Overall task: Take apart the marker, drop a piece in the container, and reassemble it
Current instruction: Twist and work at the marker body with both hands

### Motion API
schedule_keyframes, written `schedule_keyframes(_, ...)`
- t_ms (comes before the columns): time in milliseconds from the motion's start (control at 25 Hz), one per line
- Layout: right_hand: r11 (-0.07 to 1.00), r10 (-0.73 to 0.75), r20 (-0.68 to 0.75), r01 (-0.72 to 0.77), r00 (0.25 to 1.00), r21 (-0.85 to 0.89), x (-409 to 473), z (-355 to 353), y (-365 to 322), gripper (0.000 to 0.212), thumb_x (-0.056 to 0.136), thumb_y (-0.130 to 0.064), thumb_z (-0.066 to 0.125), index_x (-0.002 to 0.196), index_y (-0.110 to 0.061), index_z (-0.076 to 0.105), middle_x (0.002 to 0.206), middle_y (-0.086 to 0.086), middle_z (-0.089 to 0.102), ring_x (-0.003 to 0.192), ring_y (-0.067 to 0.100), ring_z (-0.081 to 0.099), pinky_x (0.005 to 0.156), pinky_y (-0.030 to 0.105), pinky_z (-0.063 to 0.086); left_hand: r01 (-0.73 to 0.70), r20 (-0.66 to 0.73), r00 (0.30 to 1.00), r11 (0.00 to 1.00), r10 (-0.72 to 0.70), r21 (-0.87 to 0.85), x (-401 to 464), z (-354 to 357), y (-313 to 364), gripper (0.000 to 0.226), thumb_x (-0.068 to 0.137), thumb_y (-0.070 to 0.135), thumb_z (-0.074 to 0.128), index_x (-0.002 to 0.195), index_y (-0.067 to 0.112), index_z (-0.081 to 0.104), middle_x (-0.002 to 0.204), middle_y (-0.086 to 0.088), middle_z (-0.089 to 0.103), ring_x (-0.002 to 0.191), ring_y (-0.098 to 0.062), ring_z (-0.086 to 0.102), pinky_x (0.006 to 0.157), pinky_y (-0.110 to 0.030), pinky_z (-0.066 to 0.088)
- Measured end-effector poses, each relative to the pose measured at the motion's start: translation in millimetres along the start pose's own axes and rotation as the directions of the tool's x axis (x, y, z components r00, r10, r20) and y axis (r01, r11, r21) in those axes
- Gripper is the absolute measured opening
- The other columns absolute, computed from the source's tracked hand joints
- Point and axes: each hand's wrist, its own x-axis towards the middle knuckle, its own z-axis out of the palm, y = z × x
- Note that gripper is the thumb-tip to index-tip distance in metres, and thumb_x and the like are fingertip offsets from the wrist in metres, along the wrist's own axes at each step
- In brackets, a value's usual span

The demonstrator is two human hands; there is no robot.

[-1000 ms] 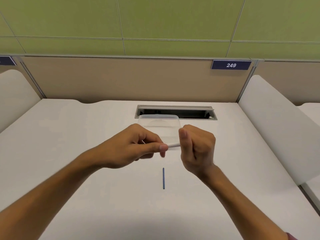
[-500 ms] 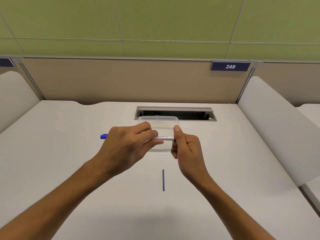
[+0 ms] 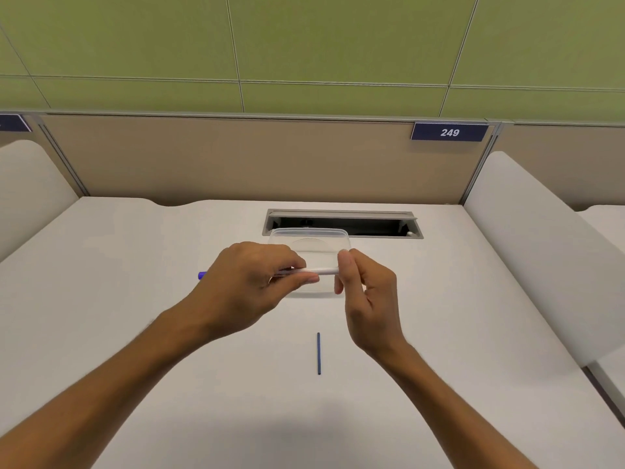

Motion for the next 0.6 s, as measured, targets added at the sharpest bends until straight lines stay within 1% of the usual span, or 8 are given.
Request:
schedule_keyframes(80,0.971,0.187,0.081,-0.197,0.979,0.136,0.7,1.7,-0.9,0.049,0.103,-0.031,0.045,0.059,-0.011,0.049,0.051,-0.003,0.045,0.051,0.010,0.040,0.050,0.023,0.035,-0.074,-0.022,0.996,0.960,0.083,0.270,-2.5,0.9,-0.3,0.027,0.090,0.037,0.061,0.081,0.013,0.069,0.062,0.004,0.057,0.046,-0.019,0.045,0.038,-0.029,0.036)
schedule_keyframes(120,0.937,0.270,0.130,-0.291,0.954,0.195,1.5,1.9,-1.8,0.049,0.104,-0.029,0.047,0.056,-0.016,0.049,0.050,-0.006,0.045,0.052,0.013,0.043,0.050,0.022,0.037,-0.096,-0.022,0.994,0.933,0.111,0.346,-3.6,1.4,-0.7,0.025,0.090,0.034,0.065,0.081,0.012,0.069,0.062,0.002,0.058,0.043,-0.021,0.046,0.037,-0.028,0.033)
schedule_keyframes(200,0.866,0.376,0.219,-0.426,0.900,0.261,2.0,1.8,-3.6,0.052,0.104,-0.028,0.047,0.052,-0.024,0.049,0.052,-0.006,0.045,0.052,0.015,0.047,0.049,0.018,0.039,-0.120,-0.026,0.989,0.903,0.144,0.413,-5.3,2.9,-2.3,0.021,0.086,0.030,0.070,0.080,0.010,0.069,0.060,-0.002,0.059,0.041,-0.021,0.047,0.037,-0.026,0.031)
schedule_keyframes(280,0.832,0.415,0.275,-0.484,0.867,0.270,1.5,0.5,-5.7,0.053,0.104,-0.030,0.045,0.051,-0.026,0.047,0.054,-0.006,0.046,0.050,0.012,0.050,0.048,0.016,0.038,-0.130,-0.021,0.988,0.891,0.155,0.435,-6.8,4.7,-3.8,0.021,0.084,0.029,0.071,0.080,0.009,0.069,0.060,-0.003,0.058,0.041,-0.021,0.047,0.038,-0.026,0.032)
schedule_keyframes(360,0.839,0.403,0.288,-0.476,0.869,0.262,1.9,-1.3,-8.2,0.052,0.104,-0.031,0.044,0.052,-0.027,0.048,0.056,-0.005,0.047,0.052,0.013,0.051,0.048,0.015,0.038,-0.135,-0.014,0.987,0.887,0.157,0.441,-8.3,5.7,-5.8,0.023,0.087,0.031,0.068,0.081,0.009,0.069,0.060,-0.003,0.058,0.042,-0.021,0.047,0.037,-0.027,0.034)
schedule_keyframes(440,0.866,0.364,0.268,-0.430,0.892,0.255,1.9,-1.8,-9.8,0.051,0.105,-0.029,0.043,0.054,-0.027,0.049,0.058,-0.002,0.047,0.055,0.016,0.050,0.050,0.014,0.040,-0.130,-0.018,0.988,0.895,0.153,0.427,-9.5,5.6,-7.1,0.027,0.091,0.034,0.062,0.082,0.010,0.069,0.059,-0.002,0.057,0.042,-0.021,0.046,0.036,-0.029,0.034)
schedule_keyframes(520,0.898,0.316,0.237,-0.370,0.919,0.239,0.6,-0.9,-10.1,0.048,0.105,-0.027,0.042,0.058,-0.024,0.049,0.058,-0.003,0.046,0.055,0.016,0.049,0.052,0.015,0.040,-0.107,-0.027,0.992,0.928,0.124,0.357,-9.8,4.4,-6.6,0.031,0.093,0.037,0.056,0.082,0.011,0.069,0.058,-0.001,0.057,0.042,-0.022,0.044,0.035,-0.031,0.034)
schedule_keyframes(600,0.940,0.239,0.192,-0.276,0.952,0.198,-1.2,0.0,-10.3,0.045,0.106,-0.027,0.040,0.063,-0.018,0.049,0.056,-0.008,0.047,0.054,0.010,0.047,0.054,0.017,0.038,-0.067,-0.032,0.996,0.967,0.077,0.247,-9.8,3.6,-4.8,0.032,0.094,0.039,0.053,0.081,0.014,0.069,0.057,0.001,0.054,0.044,-0.022,0.041,0.036,-0.034,0.036)
